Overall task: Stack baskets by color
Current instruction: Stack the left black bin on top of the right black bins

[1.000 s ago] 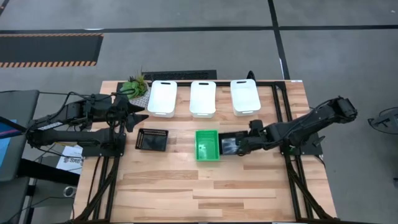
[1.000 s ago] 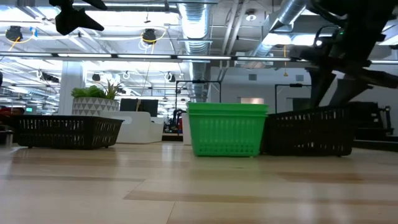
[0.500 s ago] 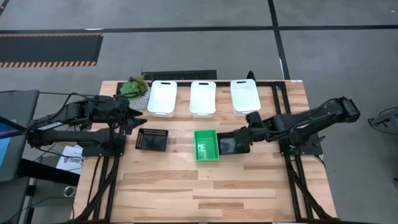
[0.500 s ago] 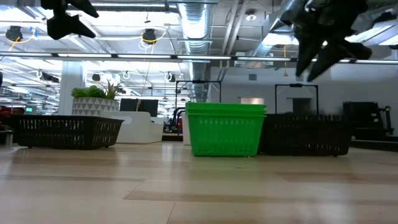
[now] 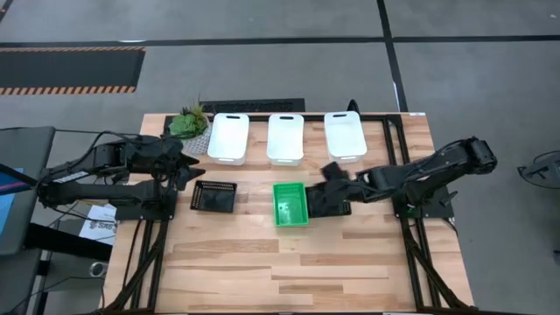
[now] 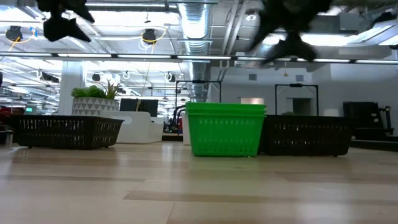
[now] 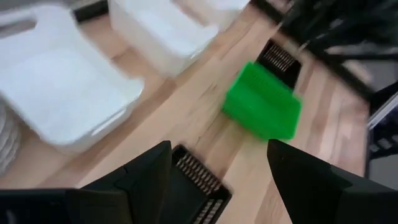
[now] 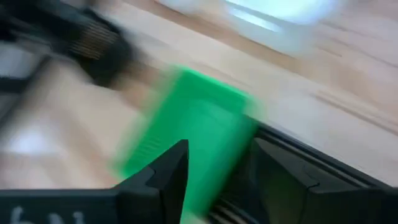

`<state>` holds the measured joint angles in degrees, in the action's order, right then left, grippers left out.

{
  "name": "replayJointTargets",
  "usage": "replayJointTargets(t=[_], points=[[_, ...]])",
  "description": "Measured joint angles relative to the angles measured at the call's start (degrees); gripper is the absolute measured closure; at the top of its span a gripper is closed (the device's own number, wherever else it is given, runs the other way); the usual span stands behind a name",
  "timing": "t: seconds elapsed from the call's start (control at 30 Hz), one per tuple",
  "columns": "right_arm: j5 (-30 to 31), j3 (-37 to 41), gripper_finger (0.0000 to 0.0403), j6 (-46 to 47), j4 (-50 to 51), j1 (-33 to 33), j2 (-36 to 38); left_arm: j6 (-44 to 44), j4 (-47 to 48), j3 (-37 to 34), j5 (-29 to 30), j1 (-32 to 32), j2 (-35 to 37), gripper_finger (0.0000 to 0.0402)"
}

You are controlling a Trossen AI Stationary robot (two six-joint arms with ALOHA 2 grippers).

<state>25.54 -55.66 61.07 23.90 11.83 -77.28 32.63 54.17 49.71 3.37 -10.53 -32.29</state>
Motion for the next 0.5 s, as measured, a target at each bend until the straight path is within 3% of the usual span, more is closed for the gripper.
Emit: replayJointTargets(t=[0.23,0.5], points=[[-1.6,-1.8,0.0197,-11.8,-27.7,-4.2,-11.8,4.3,7.5,0.0,0.8,0.0,-1.5,0.0148],[-10.0,-18.1,0.0218,-18.7,-24.1,-7.5,-28.8,11.8,16.1,0.0,5.1,0.0,-2.8,0.0148]])
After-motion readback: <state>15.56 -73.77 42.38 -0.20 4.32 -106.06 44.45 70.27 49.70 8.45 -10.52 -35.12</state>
